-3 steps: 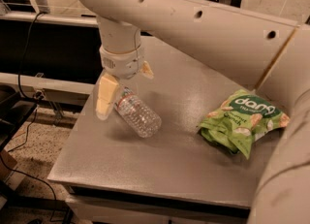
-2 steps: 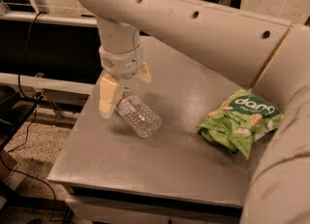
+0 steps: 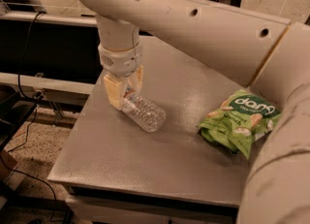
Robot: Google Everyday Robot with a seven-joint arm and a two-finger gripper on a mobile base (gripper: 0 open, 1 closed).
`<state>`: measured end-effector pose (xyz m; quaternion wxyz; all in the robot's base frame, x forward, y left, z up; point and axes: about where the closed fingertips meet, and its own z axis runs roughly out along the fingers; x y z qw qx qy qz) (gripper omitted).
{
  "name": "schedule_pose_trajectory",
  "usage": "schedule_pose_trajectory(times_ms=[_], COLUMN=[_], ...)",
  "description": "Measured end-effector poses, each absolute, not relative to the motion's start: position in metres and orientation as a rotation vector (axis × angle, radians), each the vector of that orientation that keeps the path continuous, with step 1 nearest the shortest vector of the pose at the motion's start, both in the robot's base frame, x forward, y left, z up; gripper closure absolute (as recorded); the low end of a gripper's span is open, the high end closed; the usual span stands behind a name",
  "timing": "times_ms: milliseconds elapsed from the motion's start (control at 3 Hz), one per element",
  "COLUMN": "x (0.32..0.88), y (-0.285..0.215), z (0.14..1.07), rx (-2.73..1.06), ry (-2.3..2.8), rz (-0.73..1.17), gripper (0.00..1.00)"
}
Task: Place water bottle upright
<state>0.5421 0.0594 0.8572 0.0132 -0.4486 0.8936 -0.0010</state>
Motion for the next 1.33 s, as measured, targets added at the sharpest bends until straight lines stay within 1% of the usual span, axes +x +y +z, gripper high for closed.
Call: schedule_pose_trajectory(times_ms=[333,667,1333], x=[0.544,0.548,0.561], y=[0.054,0.044,0.036], z=[0.871,0.895,0.930], rx=[-1.385,-1.387,-1.448], ry=[2.737,2.631,2.327], rz=[0.060,0.135,0.294], gripper=[0.85,1.00,1.00])
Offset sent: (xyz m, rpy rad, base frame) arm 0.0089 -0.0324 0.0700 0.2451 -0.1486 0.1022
